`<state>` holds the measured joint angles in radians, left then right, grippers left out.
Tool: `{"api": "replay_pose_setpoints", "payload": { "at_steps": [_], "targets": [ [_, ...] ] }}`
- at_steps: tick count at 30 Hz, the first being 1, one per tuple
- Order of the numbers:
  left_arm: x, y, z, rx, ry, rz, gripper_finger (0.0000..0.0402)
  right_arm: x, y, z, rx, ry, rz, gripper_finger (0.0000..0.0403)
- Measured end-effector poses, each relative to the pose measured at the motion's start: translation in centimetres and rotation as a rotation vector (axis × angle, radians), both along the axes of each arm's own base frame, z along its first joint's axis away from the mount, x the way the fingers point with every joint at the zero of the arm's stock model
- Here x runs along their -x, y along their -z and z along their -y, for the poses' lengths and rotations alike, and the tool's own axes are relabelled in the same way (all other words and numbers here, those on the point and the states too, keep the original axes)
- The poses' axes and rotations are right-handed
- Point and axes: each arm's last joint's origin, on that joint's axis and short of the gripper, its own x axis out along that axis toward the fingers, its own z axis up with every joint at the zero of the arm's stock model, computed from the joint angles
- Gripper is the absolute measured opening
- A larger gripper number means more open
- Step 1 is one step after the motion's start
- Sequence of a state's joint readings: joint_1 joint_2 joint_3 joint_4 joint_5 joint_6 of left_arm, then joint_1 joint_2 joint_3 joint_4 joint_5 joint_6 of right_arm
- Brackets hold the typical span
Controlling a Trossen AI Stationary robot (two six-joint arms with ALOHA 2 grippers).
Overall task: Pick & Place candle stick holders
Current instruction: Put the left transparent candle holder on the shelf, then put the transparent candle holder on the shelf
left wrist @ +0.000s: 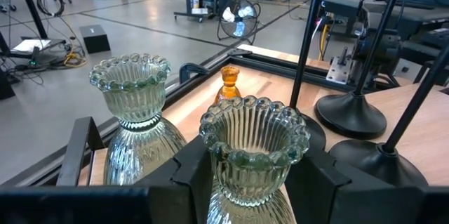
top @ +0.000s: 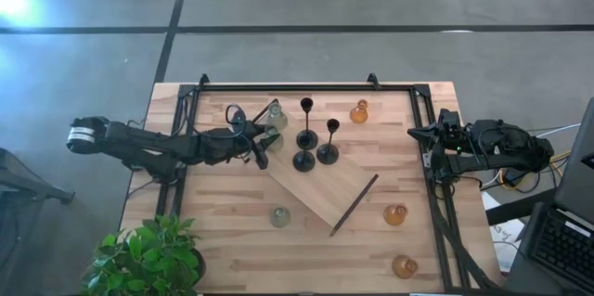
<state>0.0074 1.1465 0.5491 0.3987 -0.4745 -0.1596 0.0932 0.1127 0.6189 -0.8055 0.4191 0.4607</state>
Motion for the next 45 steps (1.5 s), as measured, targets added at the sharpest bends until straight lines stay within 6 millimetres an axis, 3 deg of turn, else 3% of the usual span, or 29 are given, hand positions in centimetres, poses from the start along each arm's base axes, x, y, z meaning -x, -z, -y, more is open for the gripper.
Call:
{"api": "replay_pose_setpoints", "payload": {
  "at_steps": [28,45],
  "targets": [
    [0.13,0.39,-0.03,-0.069,0.017,-0.036,0.0163,0.00,0.01,0.00,0.000,0.000,-0.001,0.0008],
    [0.07,0.12,-0.07,-0.106,0.022,-0.022,0.0298,0.01,0.00,0.00,0.000,0.000,0.000,0.0008]
  ]
}}
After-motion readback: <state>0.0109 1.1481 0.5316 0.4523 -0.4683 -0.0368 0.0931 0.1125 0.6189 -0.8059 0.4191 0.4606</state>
